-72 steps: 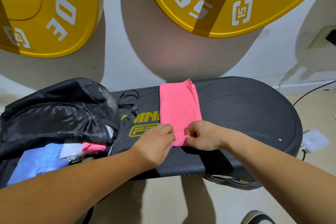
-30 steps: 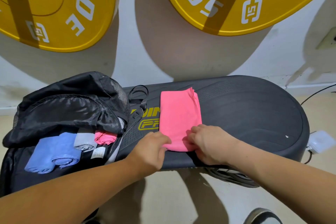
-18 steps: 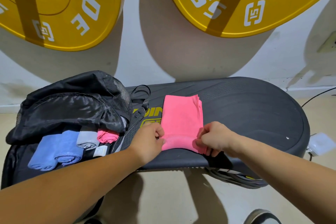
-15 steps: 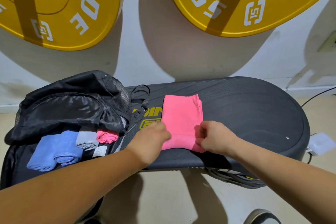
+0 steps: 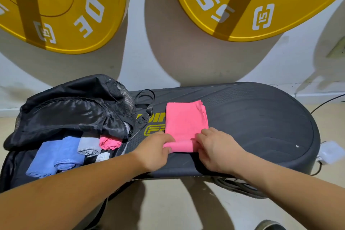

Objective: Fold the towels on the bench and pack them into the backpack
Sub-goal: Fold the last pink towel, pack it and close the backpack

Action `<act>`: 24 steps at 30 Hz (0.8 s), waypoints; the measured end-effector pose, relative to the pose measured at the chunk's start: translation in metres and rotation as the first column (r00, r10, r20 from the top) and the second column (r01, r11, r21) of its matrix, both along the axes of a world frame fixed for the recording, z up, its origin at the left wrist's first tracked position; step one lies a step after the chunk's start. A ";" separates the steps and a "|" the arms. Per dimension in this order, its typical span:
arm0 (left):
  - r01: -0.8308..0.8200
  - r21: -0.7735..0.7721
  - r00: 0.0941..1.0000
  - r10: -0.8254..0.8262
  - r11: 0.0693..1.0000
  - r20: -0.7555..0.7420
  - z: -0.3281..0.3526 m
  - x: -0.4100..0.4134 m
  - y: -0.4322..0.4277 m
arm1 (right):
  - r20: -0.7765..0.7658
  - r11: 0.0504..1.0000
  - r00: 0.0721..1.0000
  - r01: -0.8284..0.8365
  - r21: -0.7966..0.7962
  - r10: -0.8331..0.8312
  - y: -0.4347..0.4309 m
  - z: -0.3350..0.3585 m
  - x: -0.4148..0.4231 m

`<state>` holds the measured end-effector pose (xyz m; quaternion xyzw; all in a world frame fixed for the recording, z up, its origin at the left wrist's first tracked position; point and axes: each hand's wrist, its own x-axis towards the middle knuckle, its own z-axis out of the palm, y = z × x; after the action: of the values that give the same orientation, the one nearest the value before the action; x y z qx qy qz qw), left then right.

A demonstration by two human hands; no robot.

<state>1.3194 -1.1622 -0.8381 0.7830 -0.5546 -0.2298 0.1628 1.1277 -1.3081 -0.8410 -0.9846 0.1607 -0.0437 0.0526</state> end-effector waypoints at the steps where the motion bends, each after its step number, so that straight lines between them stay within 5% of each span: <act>1: -0.106 0.038 0.984 0.110 0.994 -0.139 0.002 0.001 -0.001 | -0.037 0.983 0.997 0.070 0.171 -0.064 -0.004 0.007 0.002; 3: -0.263 0.131 0.878 0.293 0.956 -0.377 0.001 0.004 -0.002 | -0.151 0.837 0.970 0.241 0.490 -0.191 -0.013 0.019 0.007; 5: -0.355 0.197 0.785 0.406 0.914 -0.468 -0.001 0.004 -0.003 | -0.232 0.670 0.928 0.372 0.643 -0.292 -0.017 0.019 0.010; 7: -0.379 0.152 0.838 0.408 0.913 -0.363 -0.003 0.002 -0.005 | -0.292 0.556 0.883 0.460 0.692 -0.368 -0.016 0.013 0.012; 9: -0.278 -0.032 0.959 0.276 0.960 -0.061 -0.004 0.004 -0.007 | -0.321 0.502 0.849 0.512 0.697 -0.420 -0.016 0.007 0.013; 11: 0.043 -0.194 0.975 0.001 0.980 0.220 0.002 0.007 -0.006 | -0.279 0.617 0.864 0.496 0.611 -0.418 -0.020 0.004 0.011; 14: 0.458 -0.088 0.774 -0.348 0.885 0.530 0.000 0.003 -0.003 | -0.112 0.825 0.928 0.367 0.430 -0.354 -0.023 0.005 0.006; 17: 0.451 -0.041 0.742 -0.349 0.891 0.572 -0.004 -0.007 0.002 | 0.089 0.988 0.990 0.094 0.119 -0.105 -0.013 0.001 0.002; 20: 0.381 -0.014 0.742 -0.296 0.925 0.602 -0.007 0.000 -0.001 | 0.102 0.994 0.991 -0.074 -0.082 0.083 -0.007 -0.005 -0.001; 24: 0.266 -0.038 0.870 -0.223 0.963 0.441 -0.005 0.002 -0.005 | 0.037 0.975 0.995 -0.088 -0.205 0.098 -0.012 -0.011 -0.004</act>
<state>1.3217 -1.1675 -0.8431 0.7289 -0.6820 -0.0417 0.0434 1.1241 -1.3206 -0.8523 -0.9900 0.1080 -0.0806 -0.0423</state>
